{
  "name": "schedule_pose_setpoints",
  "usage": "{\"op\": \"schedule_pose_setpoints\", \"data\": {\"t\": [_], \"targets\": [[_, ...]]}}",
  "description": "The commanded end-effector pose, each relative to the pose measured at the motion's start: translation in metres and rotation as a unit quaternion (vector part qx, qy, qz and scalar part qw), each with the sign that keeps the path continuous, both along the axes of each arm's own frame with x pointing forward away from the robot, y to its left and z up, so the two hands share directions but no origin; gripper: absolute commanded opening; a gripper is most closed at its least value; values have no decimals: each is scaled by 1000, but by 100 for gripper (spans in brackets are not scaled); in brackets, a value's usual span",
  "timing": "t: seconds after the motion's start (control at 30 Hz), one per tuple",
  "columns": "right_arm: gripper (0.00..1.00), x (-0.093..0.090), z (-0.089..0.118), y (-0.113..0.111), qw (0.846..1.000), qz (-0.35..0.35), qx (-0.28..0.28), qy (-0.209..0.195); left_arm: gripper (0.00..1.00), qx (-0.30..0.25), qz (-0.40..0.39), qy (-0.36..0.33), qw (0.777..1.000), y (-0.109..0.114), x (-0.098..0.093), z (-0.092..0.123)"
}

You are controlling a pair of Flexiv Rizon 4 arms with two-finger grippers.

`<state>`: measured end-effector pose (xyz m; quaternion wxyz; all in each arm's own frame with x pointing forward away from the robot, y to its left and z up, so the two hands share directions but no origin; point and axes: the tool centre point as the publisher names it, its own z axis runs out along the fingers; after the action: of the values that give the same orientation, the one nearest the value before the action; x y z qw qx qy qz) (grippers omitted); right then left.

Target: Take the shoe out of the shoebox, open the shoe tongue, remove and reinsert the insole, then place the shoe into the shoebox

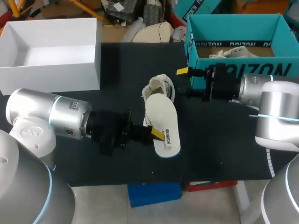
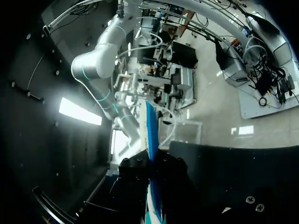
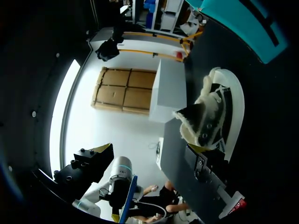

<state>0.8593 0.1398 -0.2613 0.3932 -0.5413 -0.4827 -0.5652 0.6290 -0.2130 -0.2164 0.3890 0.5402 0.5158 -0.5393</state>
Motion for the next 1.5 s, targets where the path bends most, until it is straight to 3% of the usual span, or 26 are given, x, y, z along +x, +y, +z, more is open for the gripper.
{"op": "schedule_pose_setpoints", "data": {"t": [0.03,0.2,0.23,0.33,0.43,0.6,0.77,1.13,1.5], "targets": [[100,0,0,1,1000,-1,-1,0,0,3,5,-1,1000,1,-4,1],[100,0,0,1,1000,-1,-1,0,0,3,5,-1,1000,1,-4,1],[100,0,0,1,1000,-1,-1,0,0,-24,12,-32,999,1,-11,0],[100,0,0,1,1000,-1,-1,0,0,-49,8,-85,995,2,-28,-17],[100,0,0,1,1000,-1,-1,0,0,-59,12,-116,991,3,-27,-34],[100,0,0,1,1000,-1,-1,0,0,-60,12,-134,989,5,-11,-58],[100,0,0,1,1000,-1,-1,0,0,-68,23,-148,986,7,8,-68],[100,0,0,1,1000,-1,-1,0,0,-33,39,-161,986,3,43,-76],[100,0,0,1,1000,-1,-1,0,0,7,43,-171,984,0,95,-83]]}}
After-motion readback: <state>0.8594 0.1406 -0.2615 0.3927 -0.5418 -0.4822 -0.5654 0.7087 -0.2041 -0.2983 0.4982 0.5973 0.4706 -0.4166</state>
